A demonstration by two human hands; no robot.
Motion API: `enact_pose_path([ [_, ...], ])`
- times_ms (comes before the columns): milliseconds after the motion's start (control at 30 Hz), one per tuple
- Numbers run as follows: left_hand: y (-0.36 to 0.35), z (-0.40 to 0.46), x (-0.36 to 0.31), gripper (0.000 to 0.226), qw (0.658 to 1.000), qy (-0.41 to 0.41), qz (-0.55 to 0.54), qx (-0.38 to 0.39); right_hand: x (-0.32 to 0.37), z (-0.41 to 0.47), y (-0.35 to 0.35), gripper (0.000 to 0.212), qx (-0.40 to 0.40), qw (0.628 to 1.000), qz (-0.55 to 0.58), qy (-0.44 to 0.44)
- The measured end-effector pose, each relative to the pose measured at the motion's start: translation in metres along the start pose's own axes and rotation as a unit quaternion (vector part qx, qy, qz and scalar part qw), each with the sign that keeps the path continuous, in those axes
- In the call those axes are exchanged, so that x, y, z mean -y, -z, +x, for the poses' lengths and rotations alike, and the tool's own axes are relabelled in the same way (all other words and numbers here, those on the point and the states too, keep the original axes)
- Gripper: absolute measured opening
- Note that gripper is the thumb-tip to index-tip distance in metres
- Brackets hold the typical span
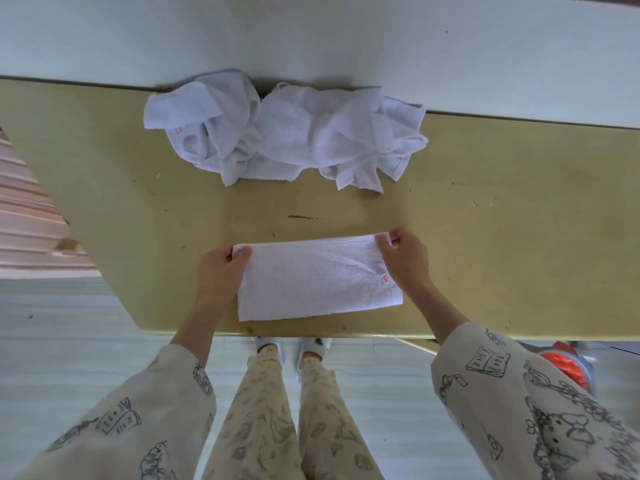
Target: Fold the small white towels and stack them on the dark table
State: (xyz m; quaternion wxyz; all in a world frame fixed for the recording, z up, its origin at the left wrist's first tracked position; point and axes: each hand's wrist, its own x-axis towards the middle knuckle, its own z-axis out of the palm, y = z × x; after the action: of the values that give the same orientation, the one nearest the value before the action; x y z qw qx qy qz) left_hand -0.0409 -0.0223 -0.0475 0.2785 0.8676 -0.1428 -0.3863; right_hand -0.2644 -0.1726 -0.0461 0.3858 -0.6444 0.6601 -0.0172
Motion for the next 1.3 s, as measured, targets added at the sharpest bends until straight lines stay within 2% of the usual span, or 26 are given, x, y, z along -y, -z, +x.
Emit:
enact_pose_path([
  [633, -0.004, -0.004, -0.009, 0.028, 0.999, 0.028, 0.002, -0.016, 0.003, 0.002, -0.005, 0.022, -0.011, 0.999, -0.052, -0.014],
  [733, -0.004, -0.004, -0.012, 0.033, 0.999, 0.036, -0.004, -0.031, 0.004, 0.003, -0.005, 0.022, -0.01, 0.998, -0.056, -0.018],
  [867, -0.004, -0.003, -0.01, 0.029, 0.997, -0.002, 0.049, -0.052, 0.004, 0.003, -0.007, 0.022, -0.009, 0.998, -0.054, -0.021],
  [1100, -0.005, -0.009, -0.008, 0.026, 0.992, -0.03, 0.072, -0.103, 0.004, 0.001, -0.005, 0.02, -0.011, 1.0, -0.007, -0.024],
  [1200, -0.006, -0.016, -0.005, 0.034, 0.968, -0.047, 0.179, -0.167, 0.008, -0.003, 0.001, 0.025, -0.034, 0.999, 0.032, -0.025],
  [1233, -0.008, -0.019, -0.003, 0.036, 0.954, -0.073, 0.222, -0.189, 0.009, -0.006, 0.002, 0.028, -0.056, 0.997, 0.046, -0.026],
  [1300, -0.015, -0.029, 0.001, 0.034, 0.919, -0.175, 0.283, -0.214, 0.008, -0.013, 0.003, 0.031, -0.114, 0.992, 0.055, -0.009],
])
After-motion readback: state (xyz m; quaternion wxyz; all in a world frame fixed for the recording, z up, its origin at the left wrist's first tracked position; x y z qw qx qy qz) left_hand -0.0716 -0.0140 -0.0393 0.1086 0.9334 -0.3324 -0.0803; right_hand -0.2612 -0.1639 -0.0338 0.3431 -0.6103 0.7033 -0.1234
